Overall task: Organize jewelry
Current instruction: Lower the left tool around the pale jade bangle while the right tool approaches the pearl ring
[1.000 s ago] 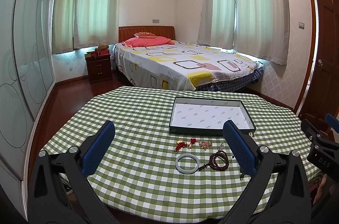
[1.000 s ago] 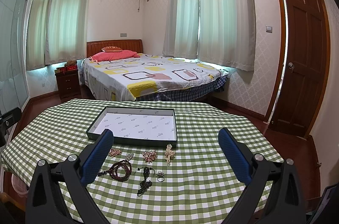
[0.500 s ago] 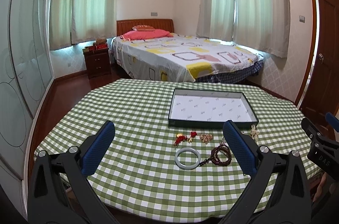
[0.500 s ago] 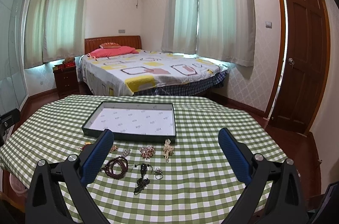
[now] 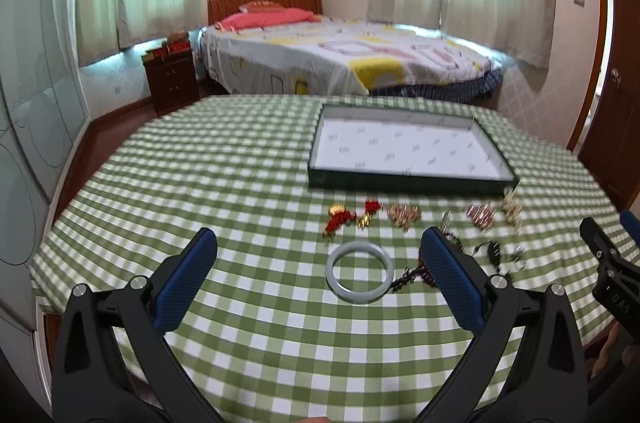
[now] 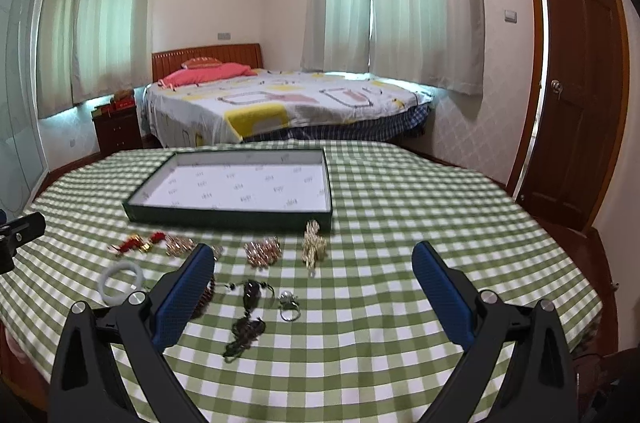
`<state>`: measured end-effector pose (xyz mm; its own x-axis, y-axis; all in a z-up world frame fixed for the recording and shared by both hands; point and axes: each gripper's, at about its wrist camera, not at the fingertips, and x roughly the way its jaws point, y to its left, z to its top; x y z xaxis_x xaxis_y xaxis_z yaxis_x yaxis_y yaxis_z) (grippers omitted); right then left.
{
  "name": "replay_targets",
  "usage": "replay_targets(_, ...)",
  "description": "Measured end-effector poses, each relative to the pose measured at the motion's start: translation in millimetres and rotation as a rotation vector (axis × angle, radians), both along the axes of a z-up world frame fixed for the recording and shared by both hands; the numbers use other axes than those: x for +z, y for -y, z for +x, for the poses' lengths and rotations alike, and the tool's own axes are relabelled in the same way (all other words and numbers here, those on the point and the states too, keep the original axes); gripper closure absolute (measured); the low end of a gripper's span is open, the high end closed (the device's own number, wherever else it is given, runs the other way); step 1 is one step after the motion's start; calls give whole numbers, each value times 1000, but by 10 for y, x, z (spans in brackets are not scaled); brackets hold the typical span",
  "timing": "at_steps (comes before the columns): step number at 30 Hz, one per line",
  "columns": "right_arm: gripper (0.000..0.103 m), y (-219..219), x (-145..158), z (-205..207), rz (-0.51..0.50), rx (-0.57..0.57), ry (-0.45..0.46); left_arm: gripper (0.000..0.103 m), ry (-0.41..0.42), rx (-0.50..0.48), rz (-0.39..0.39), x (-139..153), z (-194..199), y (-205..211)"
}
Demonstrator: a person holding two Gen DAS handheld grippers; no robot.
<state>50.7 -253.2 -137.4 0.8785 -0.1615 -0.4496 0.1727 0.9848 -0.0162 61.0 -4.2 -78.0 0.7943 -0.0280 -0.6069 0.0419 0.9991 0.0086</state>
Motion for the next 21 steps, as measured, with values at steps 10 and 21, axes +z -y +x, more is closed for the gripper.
replay_targets(10, 7, 39, -494, 326, 26, 5, -137, 4, -146, -28, -30, -691, 527, 60)
replay_targets(21, 7, 86, -645, 478, 56, 16, -205, 4, -292, -68, 32, -1039, 881, 297)
